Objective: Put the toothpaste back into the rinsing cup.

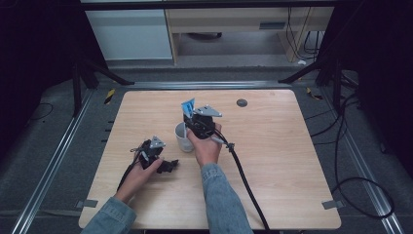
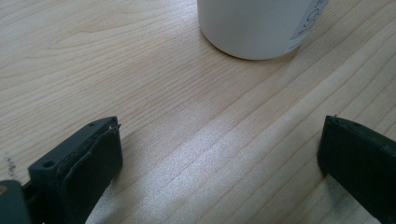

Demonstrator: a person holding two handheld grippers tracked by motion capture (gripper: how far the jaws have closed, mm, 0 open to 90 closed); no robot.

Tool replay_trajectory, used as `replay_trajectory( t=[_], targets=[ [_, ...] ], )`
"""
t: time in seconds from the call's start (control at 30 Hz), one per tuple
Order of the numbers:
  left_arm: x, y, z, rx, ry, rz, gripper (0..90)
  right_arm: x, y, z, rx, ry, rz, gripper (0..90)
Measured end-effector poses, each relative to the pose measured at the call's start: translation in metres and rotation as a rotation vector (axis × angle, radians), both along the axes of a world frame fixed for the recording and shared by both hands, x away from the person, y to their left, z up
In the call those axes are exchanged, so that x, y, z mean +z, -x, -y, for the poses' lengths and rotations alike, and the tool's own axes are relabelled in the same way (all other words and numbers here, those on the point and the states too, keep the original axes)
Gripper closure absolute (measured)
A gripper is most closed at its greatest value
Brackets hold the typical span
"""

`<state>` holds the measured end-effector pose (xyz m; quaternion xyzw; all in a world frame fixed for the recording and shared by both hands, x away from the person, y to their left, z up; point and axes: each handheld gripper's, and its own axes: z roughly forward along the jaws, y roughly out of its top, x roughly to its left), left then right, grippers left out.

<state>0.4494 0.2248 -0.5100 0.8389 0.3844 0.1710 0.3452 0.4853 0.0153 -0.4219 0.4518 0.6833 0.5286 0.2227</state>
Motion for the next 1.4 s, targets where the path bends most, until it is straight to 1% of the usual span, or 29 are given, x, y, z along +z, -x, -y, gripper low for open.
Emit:
replay_trajectory(
  t=[0.3,0.73,1.0,1.13,1.4],
  targets=[
    [0.0,0.0,0.0,-0.001,0.001,-0.001,0.0,0.003,-0.001,0.004,0.004,-0.003,-0.014,67.7],
    [0.0,0.0,0.0,-0.001,0.0,-0.001,0.0,0.005,-0.003,0.006,0.003,-0.01,-0.022,61.0],
    [0.0,0.0,0.0,-0.001,0.0,-0.001,0.0,0.008,-0.003,0.007,-0.002,0.001,-0.02,56.3],
    [0.0,0.0,0.0,-0.001,0.0,-0.001,0.0,0.01,-0.002,0.007,-0.005,0.014,-0.02,52.8],
    [0.0,0.0,0.0,-0.001,0.0,-0.001,0.0,0.011,-0.002,0.007,-0.004,0.017,-0.021,52.3]
  ],
)
